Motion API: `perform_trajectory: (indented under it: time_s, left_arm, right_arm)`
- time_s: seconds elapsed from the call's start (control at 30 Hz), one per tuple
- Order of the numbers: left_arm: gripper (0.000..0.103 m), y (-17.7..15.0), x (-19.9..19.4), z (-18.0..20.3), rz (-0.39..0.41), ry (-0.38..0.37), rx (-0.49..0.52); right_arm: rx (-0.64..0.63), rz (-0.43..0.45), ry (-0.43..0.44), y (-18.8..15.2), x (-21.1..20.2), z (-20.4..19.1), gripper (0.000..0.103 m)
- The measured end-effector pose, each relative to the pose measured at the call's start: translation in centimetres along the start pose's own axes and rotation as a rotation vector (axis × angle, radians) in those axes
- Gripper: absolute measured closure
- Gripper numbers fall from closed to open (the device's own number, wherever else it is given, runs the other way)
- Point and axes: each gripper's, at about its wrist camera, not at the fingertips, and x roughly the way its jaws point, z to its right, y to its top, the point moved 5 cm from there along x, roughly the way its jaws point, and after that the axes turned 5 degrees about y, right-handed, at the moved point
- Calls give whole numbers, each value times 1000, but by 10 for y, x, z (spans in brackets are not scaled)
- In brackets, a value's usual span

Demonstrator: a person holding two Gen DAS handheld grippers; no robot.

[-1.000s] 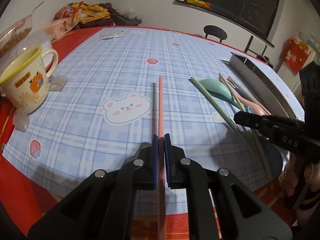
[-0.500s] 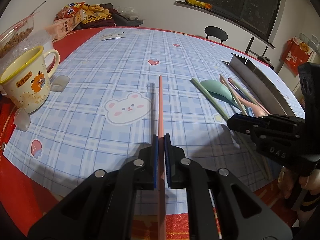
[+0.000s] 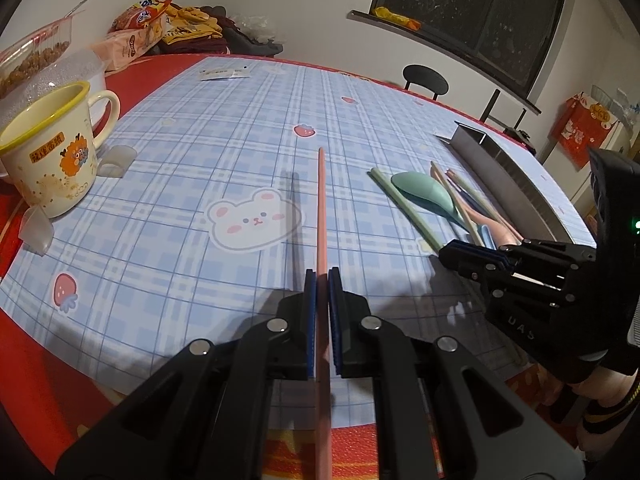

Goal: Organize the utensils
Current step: 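Lift both held chopsticks and carry them toward the steel tray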

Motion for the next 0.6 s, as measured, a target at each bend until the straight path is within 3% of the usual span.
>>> perform_trajectory:
  time_s: [0.27, 0.47, 0.6]
  left_arm:
    - [93, 3, -6, -1, 22, -11, -4]
    - [93, 12, -18, -9, 24, -61, -74]
    - [93, 20, -31, 5, 37, -91, -72]
  right_arm:
    - [119, 68, 124, 0, -19, 13, 97]
    - [209, 114, 223, 3, -37, 24, 97]
    - [225, 158, 245, 7, -51, 31, 97]
